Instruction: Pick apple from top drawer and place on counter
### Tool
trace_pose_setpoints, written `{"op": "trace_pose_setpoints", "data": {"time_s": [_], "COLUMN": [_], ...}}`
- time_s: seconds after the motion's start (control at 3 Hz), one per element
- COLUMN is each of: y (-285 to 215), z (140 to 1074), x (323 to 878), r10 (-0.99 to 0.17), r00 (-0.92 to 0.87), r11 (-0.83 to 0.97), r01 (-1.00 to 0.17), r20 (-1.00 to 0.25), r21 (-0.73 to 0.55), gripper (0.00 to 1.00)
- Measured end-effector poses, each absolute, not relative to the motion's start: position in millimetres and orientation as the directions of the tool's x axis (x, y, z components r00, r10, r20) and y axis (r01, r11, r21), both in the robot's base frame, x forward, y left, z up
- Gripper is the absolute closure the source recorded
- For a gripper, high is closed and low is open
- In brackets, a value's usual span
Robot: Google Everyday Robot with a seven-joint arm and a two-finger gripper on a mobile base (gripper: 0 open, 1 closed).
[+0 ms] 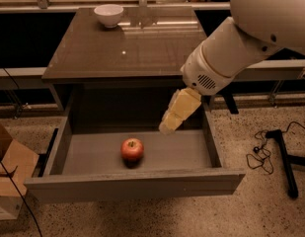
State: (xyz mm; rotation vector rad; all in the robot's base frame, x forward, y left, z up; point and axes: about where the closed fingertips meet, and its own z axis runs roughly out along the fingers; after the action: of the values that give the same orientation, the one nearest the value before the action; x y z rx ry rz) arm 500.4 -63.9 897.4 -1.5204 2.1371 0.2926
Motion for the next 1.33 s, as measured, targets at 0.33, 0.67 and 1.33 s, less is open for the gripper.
{"op": "trace_pose_setpoints", "data": {"time_s": [0.33,0.67,1.33], "y": [-66.2,-54.7,-18.0], "z": [901.4,870.1,730.8], "x": [497.1,504.2,514.2], "r10": [-0.828,-0.842,-0.707], "r00": [-0.248,-0.282,-0.433], "r11": [0.350,0.362,0.449], "r01": [-0.929,-0.928,-0.886], "r20": [-0.503,-0.461,-0.559], "r21": [-0.118,-0.094,0.118], "gripper": [0.00,0.00,0.00]}}
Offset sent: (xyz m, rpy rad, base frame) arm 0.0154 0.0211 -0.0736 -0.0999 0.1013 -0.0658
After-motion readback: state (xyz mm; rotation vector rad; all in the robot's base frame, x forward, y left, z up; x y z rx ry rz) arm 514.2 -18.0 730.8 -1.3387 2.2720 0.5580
